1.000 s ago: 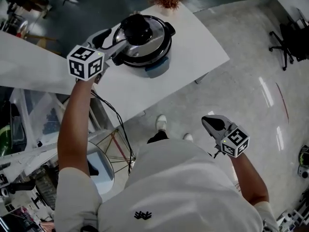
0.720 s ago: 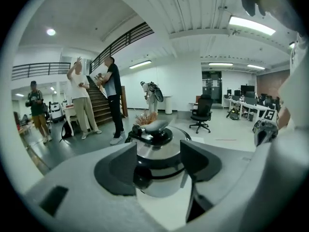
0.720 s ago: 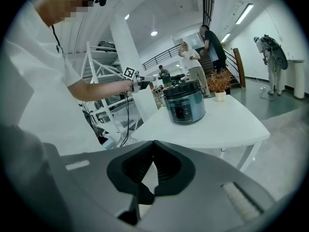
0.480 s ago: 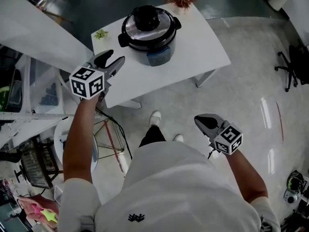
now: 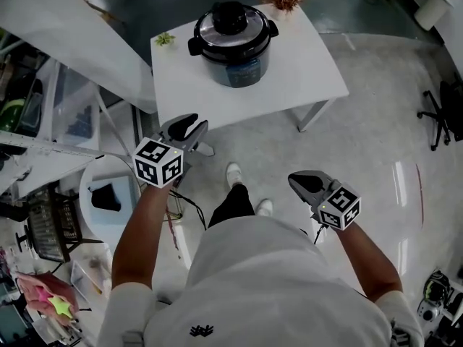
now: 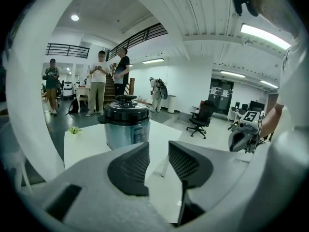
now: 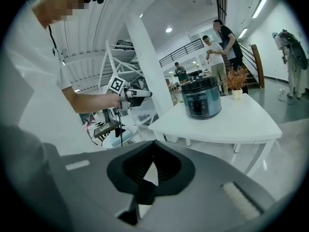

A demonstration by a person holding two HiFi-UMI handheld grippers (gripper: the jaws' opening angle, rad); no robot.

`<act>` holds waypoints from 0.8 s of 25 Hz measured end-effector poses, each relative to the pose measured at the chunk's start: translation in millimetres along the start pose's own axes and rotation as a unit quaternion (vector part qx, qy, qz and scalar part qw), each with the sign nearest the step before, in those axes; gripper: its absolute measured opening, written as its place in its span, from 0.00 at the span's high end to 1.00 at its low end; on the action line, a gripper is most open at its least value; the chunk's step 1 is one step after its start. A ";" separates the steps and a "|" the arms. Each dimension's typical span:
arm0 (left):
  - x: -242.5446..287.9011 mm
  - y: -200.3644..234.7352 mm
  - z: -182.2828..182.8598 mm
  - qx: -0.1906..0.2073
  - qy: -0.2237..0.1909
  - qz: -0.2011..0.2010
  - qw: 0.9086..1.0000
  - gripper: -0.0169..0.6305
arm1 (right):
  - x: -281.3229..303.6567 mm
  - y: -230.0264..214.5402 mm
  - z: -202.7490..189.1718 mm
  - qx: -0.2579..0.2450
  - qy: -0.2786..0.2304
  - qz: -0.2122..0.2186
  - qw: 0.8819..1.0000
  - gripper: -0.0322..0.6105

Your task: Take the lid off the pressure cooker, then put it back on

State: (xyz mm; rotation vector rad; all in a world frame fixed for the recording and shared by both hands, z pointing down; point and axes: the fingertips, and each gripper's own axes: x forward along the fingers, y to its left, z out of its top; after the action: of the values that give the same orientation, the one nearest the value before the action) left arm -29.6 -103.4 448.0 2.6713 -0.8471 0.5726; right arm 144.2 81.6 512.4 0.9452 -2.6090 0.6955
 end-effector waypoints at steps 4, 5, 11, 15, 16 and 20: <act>-4.6 -54.0 -21.5 -0.019 -0.012 -0.028 0.999 0.83 | -0.9 9.6 -1.7 -0.009 -0.005 0.007 1.000 0.93; -5.6 -68.0 -26.5 -0.024 -0.015 -0.036 0.999 0.84 | -1.5 11.8 -1.5 -0.010 -0.007 0.008 1.000 0.93; -12.0 -145.5 -61.3 -0.025 0.001 -0.079 0.997 0.90 | -5.8 26.8 -0.3 -0.011 -0.017 0.013 1.000 0.93; -12.5 -174.3 -80.9 -0.021 0.017 -0.103 0.994 0.96 | -5.1 35.4 -1.8 -0.010 -0.022 0.012 1.000 0.93; -13.1 -178.9 -84.6 -0.022 0.019 -0.106 0.994 0.96 | -5.5 36.9 -2.0 -0.010 -0.023 0.012 1.000 0.93; -17.3 -190.8 -94.4 -0.029 0.027 -0.118 0.992 0.96 | -9.1 42.0 -5.1 -0.009 -0.024 0.008 1.000 0.93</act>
State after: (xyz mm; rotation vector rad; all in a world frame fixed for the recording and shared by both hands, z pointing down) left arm 44.7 90.9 496.3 2.6399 -0.5144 0.5507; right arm 123.9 117.2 498.6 0.9477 -2.6634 0.6591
